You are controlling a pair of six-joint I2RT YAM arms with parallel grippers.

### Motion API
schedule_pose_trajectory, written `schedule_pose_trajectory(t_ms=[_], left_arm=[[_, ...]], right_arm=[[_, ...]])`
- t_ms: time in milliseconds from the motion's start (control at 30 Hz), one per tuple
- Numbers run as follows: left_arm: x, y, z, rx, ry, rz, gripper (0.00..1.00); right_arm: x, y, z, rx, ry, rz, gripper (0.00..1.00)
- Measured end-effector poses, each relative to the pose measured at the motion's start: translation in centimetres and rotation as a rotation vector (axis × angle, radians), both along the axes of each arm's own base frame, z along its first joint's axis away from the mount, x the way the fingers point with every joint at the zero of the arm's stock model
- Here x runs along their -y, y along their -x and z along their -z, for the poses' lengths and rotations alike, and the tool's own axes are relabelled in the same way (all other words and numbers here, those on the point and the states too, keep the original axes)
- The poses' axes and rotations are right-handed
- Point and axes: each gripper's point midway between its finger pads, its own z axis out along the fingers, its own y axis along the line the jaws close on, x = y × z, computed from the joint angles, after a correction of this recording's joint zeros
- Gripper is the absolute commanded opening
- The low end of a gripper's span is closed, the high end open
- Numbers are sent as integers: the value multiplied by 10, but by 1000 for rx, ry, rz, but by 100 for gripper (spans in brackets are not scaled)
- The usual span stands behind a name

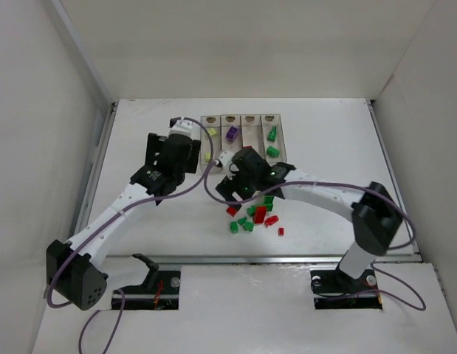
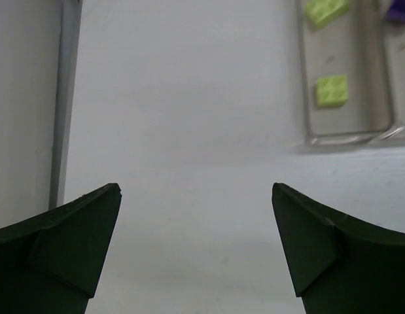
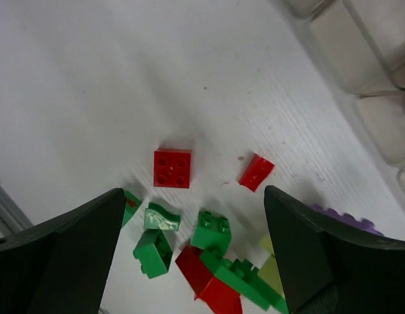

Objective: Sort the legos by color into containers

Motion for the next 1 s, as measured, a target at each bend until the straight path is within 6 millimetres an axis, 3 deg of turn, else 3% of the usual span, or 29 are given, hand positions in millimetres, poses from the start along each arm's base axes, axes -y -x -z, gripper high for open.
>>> schedule_pose_trajectory(t_ms=[67,167,267,400,633,733,767,833,900,1000], left_arm=[[-14,12,31,-69,-53,-46,100],[-27,25,51,-109,-95,-81,100],[-30,31,46,-84,-87,-92,100],[-31,31,30,-23,-55,-106,100],[-33,32,27,-7,-47,-116,100],[-33,32,28,-9,-48,-117,100],[-33,32,28,-9,-48,-117,100],[-33,32,28,-8,-48,-118,100],[-33,32,28,-8,-47,-116,100],[-33,32,28,-9,-47,-115,100]], right_arm=[[-10,2,21,-41,45,-39,89],[-22,3,52,-98,97,-86,89],[-24,5,70,-127,126,-94,87],[-26,6,79,-146,139,-97,76],[-23,15,101,-193,180,-109,56],[-24,19,102,-196,181,-109,36],[-24,20,102,-199,179,-100,24],[-24,21,102,-202,176,-99,9],[-25,21,101,-208,170,-91,0],[-27,20,99,-218,158,-57,0]])
